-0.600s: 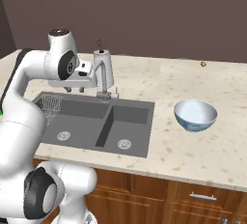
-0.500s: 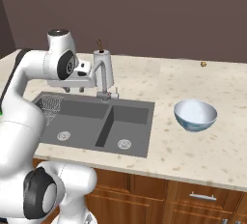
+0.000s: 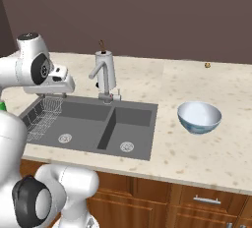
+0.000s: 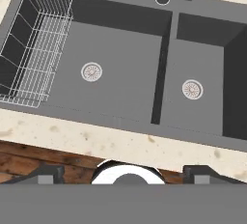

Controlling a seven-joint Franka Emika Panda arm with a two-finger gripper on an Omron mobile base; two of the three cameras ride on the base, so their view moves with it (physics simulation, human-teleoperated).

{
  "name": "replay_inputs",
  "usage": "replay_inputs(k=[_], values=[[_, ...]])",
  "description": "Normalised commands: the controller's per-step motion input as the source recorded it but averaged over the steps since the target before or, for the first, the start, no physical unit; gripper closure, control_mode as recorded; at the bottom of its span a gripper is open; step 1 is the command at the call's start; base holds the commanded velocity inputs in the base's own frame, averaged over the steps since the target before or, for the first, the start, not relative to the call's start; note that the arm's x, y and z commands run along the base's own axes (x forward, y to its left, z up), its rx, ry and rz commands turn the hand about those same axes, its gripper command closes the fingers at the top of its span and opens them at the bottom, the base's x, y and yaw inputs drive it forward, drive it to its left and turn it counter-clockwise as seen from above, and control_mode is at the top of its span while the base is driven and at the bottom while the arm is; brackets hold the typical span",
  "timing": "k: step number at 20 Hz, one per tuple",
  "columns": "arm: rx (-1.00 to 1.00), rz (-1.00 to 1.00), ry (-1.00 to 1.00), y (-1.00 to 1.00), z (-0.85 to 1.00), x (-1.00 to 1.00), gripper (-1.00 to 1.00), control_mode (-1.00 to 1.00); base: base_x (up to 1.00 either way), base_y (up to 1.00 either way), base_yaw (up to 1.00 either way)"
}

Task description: Pick the mug and place it in the sink. Pick the bowl and place it in the open cabinet and then close the cabinet.

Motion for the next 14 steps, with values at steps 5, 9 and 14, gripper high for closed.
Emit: replay_inputs(k=[5,9,14], values=[[-0.02,0.0,0.0,0.85,-0.19,-0.34,-1.0,-1.0,0.0,0.0,0.0],[-0.01,0.01,0.0,0.72,-0.17,-0.17,-1.0,-1.0,0.0,0.0,0.0],[0.0,0.03,0.0,0.58,-0.22,-0.03,-1.0,-1.0,0.0,0.0,0.0]])
